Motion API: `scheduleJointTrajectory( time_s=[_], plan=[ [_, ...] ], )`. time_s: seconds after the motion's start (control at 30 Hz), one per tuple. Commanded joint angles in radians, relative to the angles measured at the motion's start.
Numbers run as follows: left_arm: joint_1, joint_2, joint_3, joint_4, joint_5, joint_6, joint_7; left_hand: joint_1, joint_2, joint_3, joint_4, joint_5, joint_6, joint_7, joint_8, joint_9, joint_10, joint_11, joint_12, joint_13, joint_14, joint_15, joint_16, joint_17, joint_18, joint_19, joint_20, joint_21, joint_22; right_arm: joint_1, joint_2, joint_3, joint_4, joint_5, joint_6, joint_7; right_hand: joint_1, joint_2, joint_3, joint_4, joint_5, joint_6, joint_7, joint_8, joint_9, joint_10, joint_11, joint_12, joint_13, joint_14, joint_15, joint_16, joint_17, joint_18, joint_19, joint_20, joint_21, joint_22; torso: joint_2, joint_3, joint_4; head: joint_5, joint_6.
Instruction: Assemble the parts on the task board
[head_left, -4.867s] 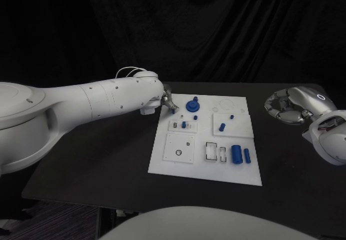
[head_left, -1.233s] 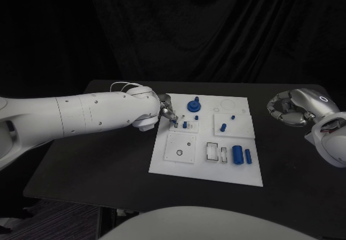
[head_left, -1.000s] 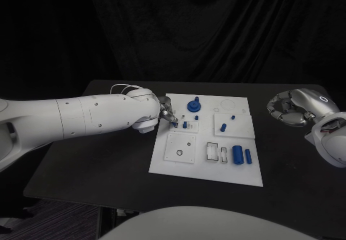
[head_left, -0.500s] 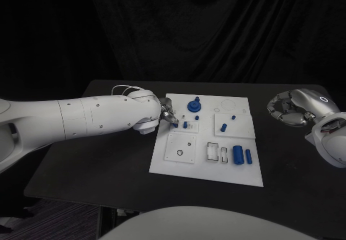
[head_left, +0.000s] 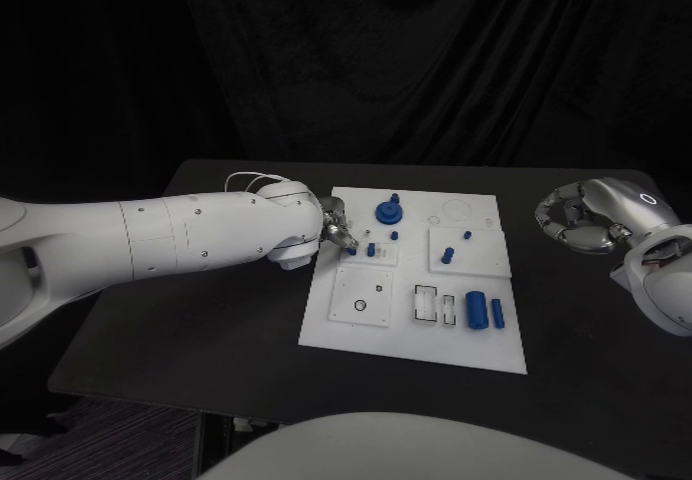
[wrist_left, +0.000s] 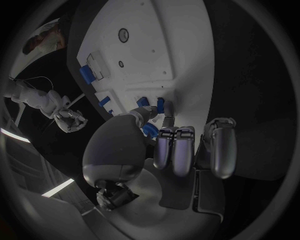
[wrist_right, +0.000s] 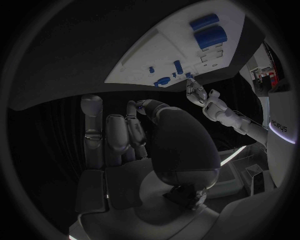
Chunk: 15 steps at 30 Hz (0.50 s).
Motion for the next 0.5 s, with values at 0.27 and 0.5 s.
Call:
scheduleJointTrajectory(
  time_s=[0.27, 0.5],
  plan=[
    [-0.005, 0.007, 0.0, -0.005, -0.005, 0.016, 0.024, -0.002, 0.012, 0.009, 0.001, -0.002, 0.003, 0.001, 0.004, 0.0, 0.091, -0.008, -0.01, 0.253, 0.102, -0.006, 0.003, 0.263, 0.012, 0.027, -0.008, -0.004, 0.207, -0.003, 0.002, 0.001, -0.002, -0.006, 0.004, -0.021, 0.009, 0.001, 0.0, -0.007, 0.003, 0.0, 0.0, 0.004, 0.002, -0.005, -0.001, -0.004, 0.0, -0.004, -0.004, -0.004, -0.001, 0.0, 0.0, -0.004, -0.006, 0.078, 0.0, -0.0004, -0.0013, 0.004, 0.0],
    [-0.006, 0.012, 0.0, -0.012, -0.005, 0.017, 0.036, -0.07, 0.026, -0.042, 0.035, -0.205, 0.008, 0.006, -0.009, -0.013, 0.088, -0.004, -0.014, 0.251, 0.102, -0.001, 0.003, 0.263, 0.013, 0.025, -0.004, -0.012, 0.206, -0.003, 0.002, 0.001, -0.002, -0.006, 0.004, -0.02, 0.009, 0.001, 0.0, -0.007, 0.003, 0.0, 0.0, 0.004, 0.002, -0.005, -0.001, -0.004, 0.0, -0.004, -0.004, -0.004, -0.001, 0.0, 0.0, -0.004, -0.006, 0.078, 0.0, 0.0001, 0.0004, 0.003, 0.0]
  ],
)
